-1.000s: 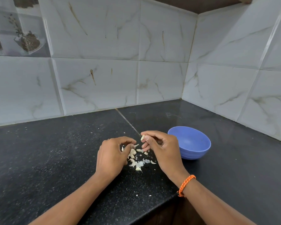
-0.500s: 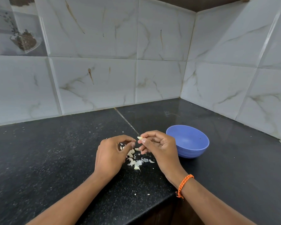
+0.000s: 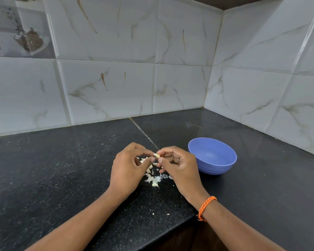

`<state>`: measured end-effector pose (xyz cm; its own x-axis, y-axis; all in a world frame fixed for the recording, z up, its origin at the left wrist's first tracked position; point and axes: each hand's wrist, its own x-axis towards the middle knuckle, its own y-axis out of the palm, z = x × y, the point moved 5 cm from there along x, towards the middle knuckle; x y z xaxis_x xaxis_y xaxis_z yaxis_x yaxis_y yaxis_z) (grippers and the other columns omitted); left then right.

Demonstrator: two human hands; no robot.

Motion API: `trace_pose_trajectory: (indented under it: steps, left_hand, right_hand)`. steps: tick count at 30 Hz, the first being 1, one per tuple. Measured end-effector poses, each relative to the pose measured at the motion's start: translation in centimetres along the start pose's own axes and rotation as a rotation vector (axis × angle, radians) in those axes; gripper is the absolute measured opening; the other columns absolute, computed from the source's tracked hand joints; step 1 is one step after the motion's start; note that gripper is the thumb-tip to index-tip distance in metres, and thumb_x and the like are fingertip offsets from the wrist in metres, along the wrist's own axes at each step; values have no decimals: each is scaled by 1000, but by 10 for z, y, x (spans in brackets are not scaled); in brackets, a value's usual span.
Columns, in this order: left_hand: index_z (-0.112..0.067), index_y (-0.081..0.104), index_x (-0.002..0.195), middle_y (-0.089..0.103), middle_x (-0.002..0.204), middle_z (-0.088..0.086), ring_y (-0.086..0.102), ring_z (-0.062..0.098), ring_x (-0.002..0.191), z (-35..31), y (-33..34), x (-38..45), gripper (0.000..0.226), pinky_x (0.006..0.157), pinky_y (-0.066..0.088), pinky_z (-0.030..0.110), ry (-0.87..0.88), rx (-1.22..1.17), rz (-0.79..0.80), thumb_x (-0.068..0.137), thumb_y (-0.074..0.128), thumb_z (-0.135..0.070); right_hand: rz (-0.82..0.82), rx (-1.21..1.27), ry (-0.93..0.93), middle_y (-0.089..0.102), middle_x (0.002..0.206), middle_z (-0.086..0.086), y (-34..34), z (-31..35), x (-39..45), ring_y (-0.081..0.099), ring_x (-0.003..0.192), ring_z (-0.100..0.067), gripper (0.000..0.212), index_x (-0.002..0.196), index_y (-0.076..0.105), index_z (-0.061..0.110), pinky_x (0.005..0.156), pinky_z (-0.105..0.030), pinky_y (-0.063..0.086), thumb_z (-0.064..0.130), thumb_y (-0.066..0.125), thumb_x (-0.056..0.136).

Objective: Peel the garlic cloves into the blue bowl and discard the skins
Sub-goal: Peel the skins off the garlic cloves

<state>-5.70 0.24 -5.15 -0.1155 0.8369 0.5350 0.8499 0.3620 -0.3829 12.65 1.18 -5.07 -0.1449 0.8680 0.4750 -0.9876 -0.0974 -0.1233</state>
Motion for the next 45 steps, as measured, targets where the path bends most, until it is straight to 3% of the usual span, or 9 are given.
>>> trace_pose_trajectory:
  steps: [4, 10, 15, 23, 30, 35, 40, 45]
  left_hand:
    - [-43, 81, 89, 77, 98, -19, 69, 14, 64, -2, 0, -2, 16, 65, 61, 50, -19, -43, 20, 92, 85, -28]
    - [-40, 81, 87, 79, 92, -18, 71, 12, 55, -4, -2, -3, 16, 59, 58, 40, -42, -54, -2, 91, 86, -26]
    - [-42, 81, 84, 78, 89, -23, 70, 11, 58, -4, -1, -4, 16, 64, 61, 48, -43, 20, -8, 92, 84, -29]
    - [-42, 72, 82, 72, 92, -28, 64, 0, 70, -9, -3, -6, 10, 63, 51, 30, -11, 218, -43, 88, 77, -36]
    - [-41, 74, 81, 72, 87, -28, 64, -1, 72, -16, -4, -9, 6, 62, 49, 25, -7, 296, -60, 87, 76, -41]
    - [-39, 76, 78, 71, 81, -28, 65, -2, 71, -16, -4, -8, 8, 63, 53, 28, -22, 313, -57, 86, 78, -40]
    - [-40, 77, 77, 71, 81, -27, 63, -3, 70, -17, -5, -6, 9, 59, 46, 25, -20, 307, -45, 86, 78, -39]
    - [-37, 76, 78, 75, 85, -20, 67, 3, 55, -16, -5, -5, 11, 63, 58, 38, -46, 166, -2, 90, 76, -36]
  right_hand:
    - [2, -14, -1, 82, 95, 0, 1, -1, -1, 79, 90, -23, 19, 107, 78, 13, 73, -35, 66, -2, 73, 96]
    - [6, -11, -24, 82, 98, 1, 2, 2, -2, 79, 94, -21, 14, 109, 79, 11, 75, -35, 66, 4, 74, 98]
    - [-17, -58, -23, 80, 95, 1, 3, -1, -1, 79, 90, -20, 13, 108, 78, 13, 76, -33, 65, 7, 78, 96]
    - [-11, -204, -49, 79, 94, 9, 4, -3, -2, 78, 90, -11, 15, 107, 79, 18, 80, -31, 65, 10, 80, 95]
    - [-7, -264, -107, 77, 92, 11, 7, 4, -3, 77, 88, -10, 11, 103, 76, 17, 76, -25, 64, 14, 82, 95]
    - [3, -297, -150, 76, 92, 11, 8, 7, -4, 77, 89, -12, 10, 100, 74, 18, 76, -28, 64, 12, 80, 96]
    - [-5, -271, -145, 76, 91, 9, 8, 9, -5, 78, 88, -14, 13, 99, 72, 18, 77, -31, 65, 10, 81, 95]
    - [-30, -198, -95, 78, 90, 6, 4, 9, -5, 78, 87, -14, 15, 98, 72, 17, 75, -29, 64, 9, 83, 92]
